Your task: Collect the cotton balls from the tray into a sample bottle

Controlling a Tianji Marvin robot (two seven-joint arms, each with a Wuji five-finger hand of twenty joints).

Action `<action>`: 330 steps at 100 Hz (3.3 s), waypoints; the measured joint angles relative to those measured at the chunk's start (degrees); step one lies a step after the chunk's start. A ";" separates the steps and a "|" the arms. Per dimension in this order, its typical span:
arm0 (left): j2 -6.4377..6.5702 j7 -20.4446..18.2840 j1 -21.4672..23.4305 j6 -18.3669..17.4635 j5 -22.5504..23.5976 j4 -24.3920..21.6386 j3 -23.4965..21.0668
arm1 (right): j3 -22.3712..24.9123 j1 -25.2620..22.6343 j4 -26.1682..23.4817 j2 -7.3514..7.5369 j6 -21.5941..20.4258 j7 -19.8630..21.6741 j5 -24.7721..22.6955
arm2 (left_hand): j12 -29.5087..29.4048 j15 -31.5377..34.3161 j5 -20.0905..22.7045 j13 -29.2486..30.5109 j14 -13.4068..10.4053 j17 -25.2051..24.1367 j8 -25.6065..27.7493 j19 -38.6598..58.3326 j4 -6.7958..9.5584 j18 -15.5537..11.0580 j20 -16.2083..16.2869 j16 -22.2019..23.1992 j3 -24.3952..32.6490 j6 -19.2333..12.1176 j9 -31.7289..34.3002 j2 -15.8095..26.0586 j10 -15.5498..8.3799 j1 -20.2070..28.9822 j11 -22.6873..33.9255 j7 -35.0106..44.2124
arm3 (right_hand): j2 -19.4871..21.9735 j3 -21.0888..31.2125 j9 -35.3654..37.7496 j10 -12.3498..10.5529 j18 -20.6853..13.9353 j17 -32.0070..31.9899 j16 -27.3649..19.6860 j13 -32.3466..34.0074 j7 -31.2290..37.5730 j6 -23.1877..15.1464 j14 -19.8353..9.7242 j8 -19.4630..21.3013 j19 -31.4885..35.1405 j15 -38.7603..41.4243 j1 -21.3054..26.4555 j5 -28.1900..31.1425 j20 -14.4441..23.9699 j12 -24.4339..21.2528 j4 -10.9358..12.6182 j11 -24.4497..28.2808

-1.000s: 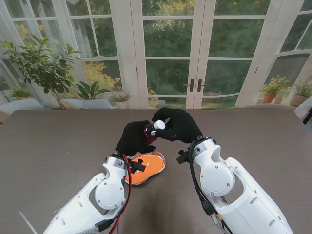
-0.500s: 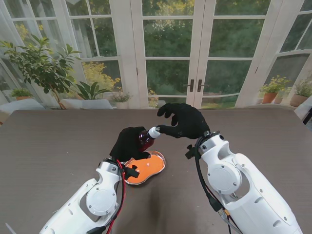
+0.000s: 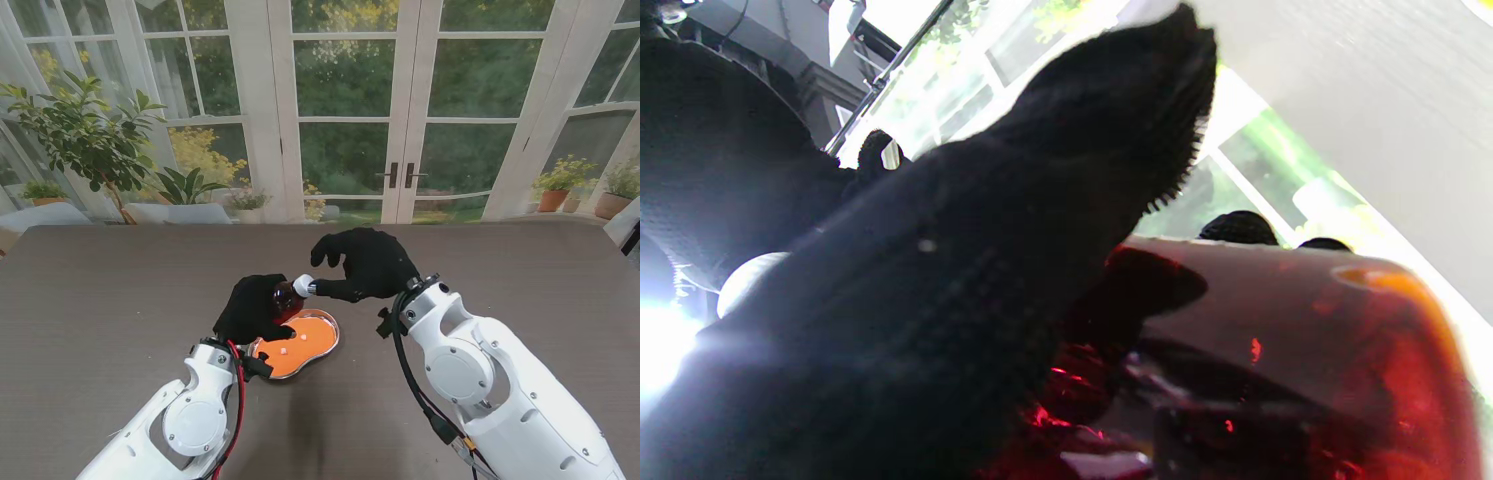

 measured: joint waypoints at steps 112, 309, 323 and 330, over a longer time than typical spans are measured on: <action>0.22 -0.03 0.41 0.19 0.59 -0.09 -0.52 | -5.27 2.73 4.12 -0.71 -3.90 -5.64 -2.13 | 0.00 0.00 0.05 0.01 -0.03 0.00 0.00 -0.04 0.00 0.00 -0.07 0.00 0.06 -0.11 0.24 -0.81 0.00 -0.01 0.04 0.82 | -20.72 12.71 9.68 -3.94 -0.77 7.12 3.15 3.66 9.96 1.01 -4.49 -12.25 7.80 16.28 17.83 5.12 1.59 5.03 -10.03 2.44; 0.49 -1.37 0.40 0.44 -0.15 -0.35 -0.31 | -3.02 2.42 1.67 0.32 -2.77 0.20 -5.02 | 0.01 0.00 0.06 0.12 -0.04 0.03 0.00 -0.04 0.55 0.00 -0.09 0.00 0.07 -0.11 0.29 -0.76 0.00 -0.01 0.04 0.89 | -13.57 9.88 -2.32 -3.85 -5.73 2.83 4.63 3.53 -2.75 2.94 -6.37 -4.22 11.27 14.24 -2.55 -8.41 6.57 2.85 -3.55 2.36; 0.49 -1.47 0.40 0.49 -0.15 -0.38 -0.31 | -3.02 2.23 0.81 0.79 0.23 0.98 -7.01 | 0.01 0.00 0.05 0.12 -0.04 0.03 0.00 -0.04 0.55 0.00 -0.09 0.00 0.07 -0.11 0.29 -0.76 0.00 -0.01 0.04 0.88 | 1.04 -1.41 -0.22 -2.90 -5.73 3.17 5.12 3.52 -1.54 1.21 -5.69 -4.21 11.29 15.64 -5.02 -2.01 7.28 2.81 -1.16 2.40; 0.49 -1.50 0.40 0.49 -0.15 -0.39 -0.30 | -3.31 2.29 0.78 0.94 0.48 1.04 -7.94 | 0.01 0.00 0.05 0.12 -0.04 0.04 0.00 -0.04 0.55 0.00 -0.09 0.00 0.07 -0.11 0.29 -0.76 0.00 -0.01 0.04 0.88 | 3.19 -3.26 1.54 -2.86 -5.71 4.23 5.80 3.60 -0.55 -0.18 -5.69 -3.48 11.80 17.79 -4.81 2.41 7.29 2.95 -0.51 2.46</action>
